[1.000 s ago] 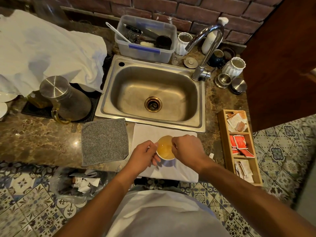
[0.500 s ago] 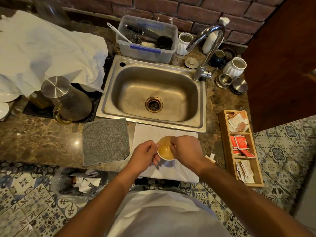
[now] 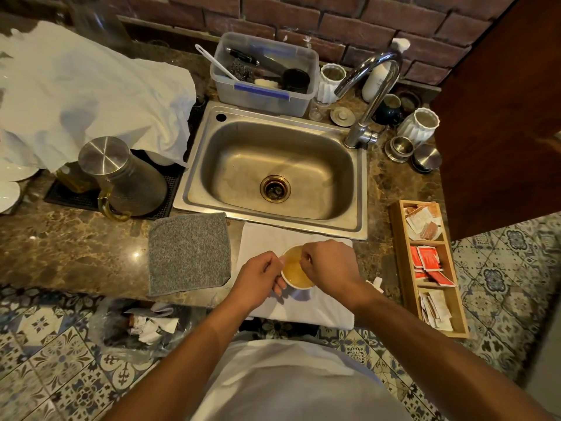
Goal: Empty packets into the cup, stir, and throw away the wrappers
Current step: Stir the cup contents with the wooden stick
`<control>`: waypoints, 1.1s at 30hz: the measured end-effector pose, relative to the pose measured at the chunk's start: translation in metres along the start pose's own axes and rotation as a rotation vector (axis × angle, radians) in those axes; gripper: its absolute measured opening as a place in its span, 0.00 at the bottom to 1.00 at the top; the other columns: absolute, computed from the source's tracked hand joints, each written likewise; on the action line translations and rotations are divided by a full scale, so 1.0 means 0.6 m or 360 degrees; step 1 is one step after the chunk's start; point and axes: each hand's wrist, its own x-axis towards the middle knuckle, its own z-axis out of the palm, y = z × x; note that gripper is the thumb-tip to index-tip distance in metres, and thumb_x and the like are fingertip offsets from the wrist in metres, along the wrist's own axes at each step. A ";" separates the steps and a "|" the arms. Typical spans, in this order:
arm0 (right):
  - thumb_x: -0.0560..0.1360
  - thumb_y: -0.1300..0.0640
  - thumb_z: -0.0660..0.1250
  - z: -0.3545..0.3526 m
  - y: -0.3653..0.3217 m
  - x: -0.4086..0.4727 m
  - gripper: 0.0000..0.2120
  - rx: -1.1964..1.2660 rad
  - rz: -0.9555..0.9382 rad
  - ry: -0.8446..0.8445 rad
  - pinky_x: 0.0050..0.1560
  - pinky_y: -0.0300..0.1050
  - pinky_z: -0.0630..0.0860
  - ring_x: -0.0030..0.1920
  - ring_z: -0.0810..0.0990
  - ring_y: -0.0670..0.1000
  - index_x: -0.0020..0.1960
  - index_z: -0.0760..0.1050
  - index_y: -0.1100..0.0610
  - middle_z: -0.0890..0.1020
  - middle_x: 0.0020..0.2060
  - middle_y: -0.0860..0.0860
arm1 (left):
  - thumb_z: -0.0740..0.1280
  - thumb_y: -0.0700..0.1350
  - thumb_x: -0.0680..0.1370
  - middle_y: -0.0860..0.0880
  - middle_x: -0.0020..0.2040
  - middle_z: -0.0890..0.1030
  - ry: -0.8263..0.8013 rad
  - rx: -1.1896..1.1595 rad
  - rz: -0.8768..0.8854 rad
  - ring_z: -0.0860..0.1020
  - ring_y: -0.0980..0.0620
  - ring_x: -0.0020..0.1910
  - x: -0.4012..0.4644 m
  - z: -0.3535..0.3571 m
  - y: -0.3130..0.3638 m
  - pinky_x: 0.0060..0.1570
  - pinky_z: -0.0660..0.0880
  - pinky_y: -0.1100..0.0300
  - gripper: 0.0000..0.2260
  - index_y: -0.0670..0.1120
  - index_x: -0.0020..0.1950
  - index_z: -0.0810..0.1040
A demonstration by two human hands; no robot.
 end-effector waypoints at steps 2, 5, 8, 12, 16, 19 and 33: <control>0.79 0.48 0.62 -0.008 0.004 0.003 0.12 -0.0092 -0.0007 0.0022 0.39 0.42 0.65 0.43 0.81 0.55 0.52 0.82 0.51 0.85 0.44 0.52 | 0.63 0.47 0.84 0.44 0.32 0.82 -0.0001 -0.0001 -0.0001 0.78 0.46 0.29 0.001 -0.001 -0.001 0.29 0.72 0.60 0.15 0.41 0.40 0.74; 0.78 0.50 0.65 -0.013 0.007 -0.006 0.11 -0.0265 -0.0044 -0.0119 0.39 0.42 0.67 0.43 0.83 0.57 0.53 0.83 0.53 0.85 0.44 0.53 | 0.63 0.48 0.83 0.43 0.32 0.82 -0.0005 -0.0005 0.0015 0.78 0.48 0.28 0.000 0.000 0.001 0.28 0.73 0.61 0.16 0.42 0.39 0.73; 0.75 0.48 0.68 -0.008 0.005 -0.017 0.10 -0.0230 -0.0054 -0.0266 0.40 0.41 0.67 0.38 0.78 0.55 0.50 0.83 0.52 0.84 0.42 0.52 | 0.62 0.48 0.84 0.43 0.32 0.82 -0.0018 0.0009 0.0039 0.79 0.49 0.28 -0.001 0.001 0.006 0.27 0.73 0.64 0.15 0.41 0.40 0.74; 0.75 0.45 0.69 0.006 -0.003 -0.017 0.11 -0.0120 -0.0061 -0.0181 0.40 0.42 0.66 0.38 0.77 0.53 0.51 0.83 0.50 0.84 0.42 0.51 | 0.62 0.49 0.84 0.42 0.33 0.83 -0.0016 0.0006 0.0043 0.80 0.46 0.29 -0.001 0.001 0.006 0.28 0.73 0.65 0.15 0.41 0.41 0.75; 0.79 0.46 0.65 0.007 -0.006 -0.011 0.13 -0.0172 -0.0092 -0.0019 0.41 0.43 0.64 0.42 0.80 0.55 0.59 0.80 0.51 0.85 0.48 0.53 | 0.62 0.47 0.84 0.40 0.33 0.82 -0.0015 -0.0034 0.0015 0.79 0.46 0.28 -0.004 0.001 0.012 0.26 0.73 0.64 0.15 0.39 0.41 0.74; 0.80 0.48 0.63 -0.002 0.007 -0.010 0.12 -0.0247 -0.0063 -0.0008 0.41 0.43 0.65 0.46 0.83 0.57 0.58 0.80 0.51 0.85 0.48 0.53 | 0.62 0.46 0.84 0.39 0.33 0.81 -0.0009 -0.0074 0.0000 0.77 0.48 0.26 -0.008 0.002 0.015 0.24 0.73 0.64 0.15 0.40 0.40 0.73; 0.81 0.47 0.61 0.003 -0.005 -0.003 0.13 -0.0014 -0.0056 -0.0023 0.41 0.42 0.64 0.43 0.79 0.55 0.58 0.80 0.49 0.85 0.49 0.52 | 0.63 0.47 0.84 0.42 0.32 0.82 -0.0010 -0.0040 -0.0007 0.78 0.47 0.28 -0.006 0.001 0.012 0.25 0.72 0.65 0.15 0.39 0.41 0.75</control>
